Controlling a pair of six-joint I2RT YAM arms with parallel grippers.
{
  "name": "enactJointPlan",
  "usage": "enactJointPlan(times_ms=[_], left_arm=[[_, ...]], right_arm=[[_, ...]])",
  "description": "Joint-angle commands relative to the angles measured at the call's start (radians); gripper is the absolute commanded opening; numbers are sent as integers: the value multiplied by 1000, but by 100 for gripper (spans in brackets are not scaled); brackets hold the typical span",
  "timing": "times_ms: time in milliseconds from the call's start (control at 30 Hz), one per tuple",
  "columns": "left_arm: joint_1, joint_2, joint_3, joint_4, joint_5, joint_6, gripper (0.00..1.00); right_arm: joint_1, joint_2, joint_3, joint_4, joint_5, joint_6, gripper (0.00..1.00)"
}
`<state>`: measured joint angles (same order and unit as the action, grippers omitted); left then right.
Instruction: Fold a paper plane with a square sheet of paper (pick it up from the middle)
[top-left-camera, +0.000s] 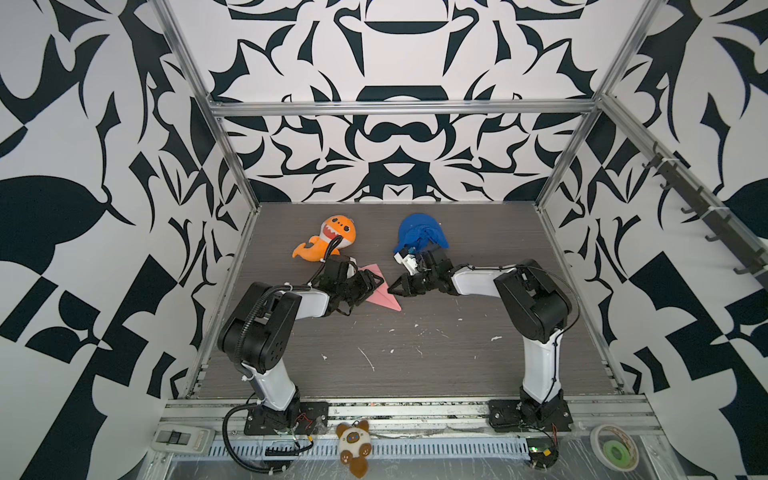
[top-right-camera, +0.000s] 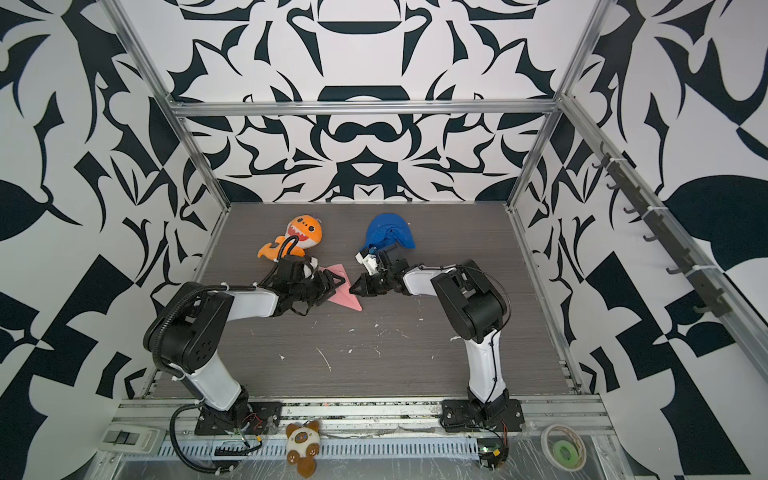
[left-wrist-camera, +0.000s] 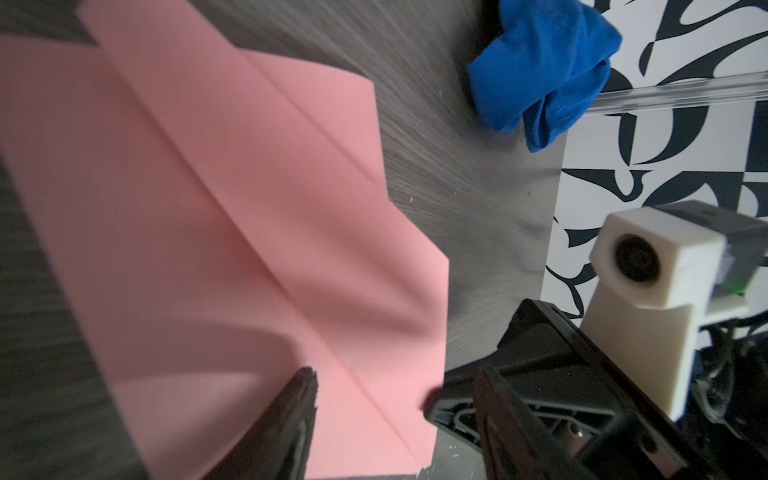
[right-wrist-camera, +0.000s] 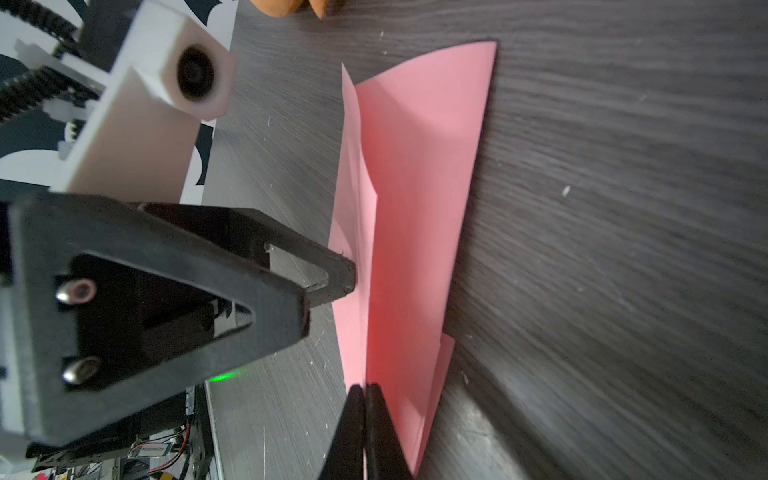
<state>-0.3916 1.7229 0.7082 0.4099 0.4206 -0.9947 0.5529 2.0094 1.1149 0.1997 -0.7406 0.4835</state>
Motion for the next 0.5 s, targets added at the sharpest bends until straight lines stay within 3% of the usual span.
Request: enactJointPlan(times_ms=[0,467], left_arm=[[13,25,-20,84,24,-7,63],[26,114,-4,249,102,-91,63]], right_arm=[[-7,2,-10,66,-40,38,7],[-17,6,-36,143,-85,115,6]])
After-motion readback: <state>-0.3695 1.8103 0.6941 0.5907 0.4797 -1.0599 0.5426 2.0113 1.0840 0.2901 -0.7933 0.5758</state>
